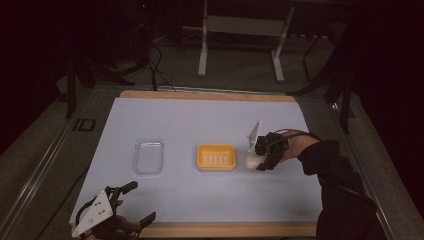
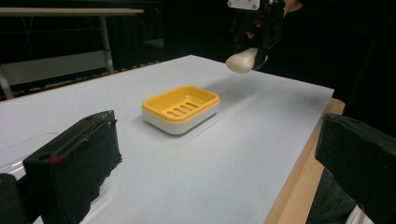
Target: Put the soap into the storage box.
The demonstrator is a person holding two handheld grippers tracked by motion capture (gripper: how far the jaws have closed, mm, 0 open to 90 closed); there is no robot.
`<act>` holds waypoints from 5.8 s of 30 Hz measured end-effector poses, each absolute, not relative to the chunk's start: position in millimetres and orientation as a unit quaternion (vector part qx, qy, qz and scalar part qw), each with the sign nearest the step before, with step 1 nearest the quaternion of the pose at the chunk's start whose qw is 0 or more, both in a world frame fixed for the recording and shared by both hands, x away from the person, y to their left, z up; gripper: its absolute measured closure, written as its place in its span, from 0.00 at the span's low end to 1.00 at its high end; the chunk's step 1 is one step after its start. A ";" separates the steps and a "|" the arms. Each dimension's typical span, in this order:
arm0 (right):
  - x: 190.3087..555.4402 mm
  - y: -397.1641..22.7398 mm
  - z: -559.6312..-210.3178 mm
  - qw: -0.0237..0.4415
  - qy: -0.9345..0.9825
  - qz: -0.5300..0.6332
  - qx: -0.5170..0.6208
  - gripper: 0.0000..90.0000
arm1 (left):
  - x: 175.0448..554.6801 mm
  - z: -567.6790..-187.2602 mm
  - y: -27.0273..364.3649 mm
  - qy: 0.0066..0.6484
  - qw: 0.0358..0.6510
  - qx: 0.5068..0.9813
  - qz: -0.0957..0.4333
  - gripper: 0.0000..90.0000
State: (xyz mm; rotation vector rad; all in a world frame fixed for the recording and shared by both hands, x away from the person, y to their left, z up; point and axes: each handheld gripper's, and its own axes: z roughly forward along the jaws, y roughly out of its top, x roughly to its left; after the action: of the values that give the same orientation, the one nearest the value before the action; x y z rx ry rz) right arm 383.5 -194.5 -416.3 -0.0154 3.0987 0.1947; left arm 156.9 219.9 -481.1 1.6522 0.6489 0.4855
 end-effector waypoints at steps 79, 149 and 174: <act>420.7 -95.2 -409.4 0.011 0.977 0.197 -0.080 0.55 | 146.4 -480.3 226.1 0.281 0.606 0.712 0.218 0.00; 426.4 -101.2 -446.3 0.017 0.981 0.188 -0.035 0.44 | 145.0 -481.7 224.6 0.279 0.598 0.719 0.218 0.00; 423.2 -132.5 -424.6 0.070 0.948 0.240 0.195 0.15 | 147.2 -482.4 223.3 0.283 0.597 0.721 0.211 0.00</act>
State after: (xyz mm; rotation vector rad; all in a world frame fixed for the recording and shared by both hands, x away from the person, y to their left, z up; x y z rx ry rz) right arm 423.2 -132.5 -424.6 0.5852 2.8531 0.7230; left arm 147.2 223.3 -482.4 1.6734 0.6558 0.4899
